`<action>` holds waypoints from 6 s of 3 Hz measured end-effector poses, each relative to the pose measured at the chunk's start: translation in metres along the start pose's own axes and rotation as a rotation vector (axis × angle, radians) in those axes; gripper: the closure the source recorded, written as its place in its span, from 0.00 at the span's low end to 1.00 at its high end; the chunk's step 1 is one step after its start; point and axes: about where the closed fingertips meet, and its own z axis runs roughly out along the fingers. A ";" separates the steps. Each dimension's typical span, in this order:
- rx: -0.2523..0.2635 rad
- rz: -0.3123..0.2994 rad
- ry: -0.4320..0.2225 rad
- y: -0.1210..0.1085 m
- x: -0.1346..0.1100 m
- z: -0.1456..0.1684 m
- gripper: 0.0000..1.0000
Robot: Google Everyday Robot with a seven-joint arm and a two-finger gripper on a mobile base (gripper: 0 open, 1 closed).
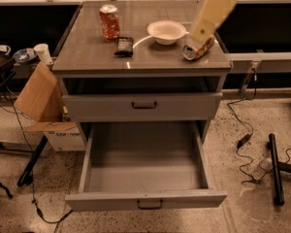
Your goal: Place coke can into middle drawer
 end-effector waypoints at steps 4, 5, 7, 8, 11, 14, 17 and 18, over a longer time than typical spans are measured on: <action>0.010 0.099 -0.309 -0.040 -0.166 0.002 0.00; 0.014 0.186 -0.325 -0.046 -0.175 0.038 0.00; 0.055 0.404 -0.349 -0.062 -0.201 0.111 0.00; 0.055 0.404 -0.349 -0.062 -0.201 0.111 0.00; 0.156 0.650 -0.335 -0.119 -0.206 0.234 0.00; 0.332 0.885 -0.147 -0.184 -0.169 0.370 0.00; 0.321 0.965 -0.226 -0.209 -0.177 0.402 0.24; 0.299 0.964 -0.290 -0.214 -0.183 0.402 0.48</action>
Offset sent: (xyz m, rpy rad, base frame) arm 0.0758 0.2256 0.0999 0.4308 0.0001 0.0829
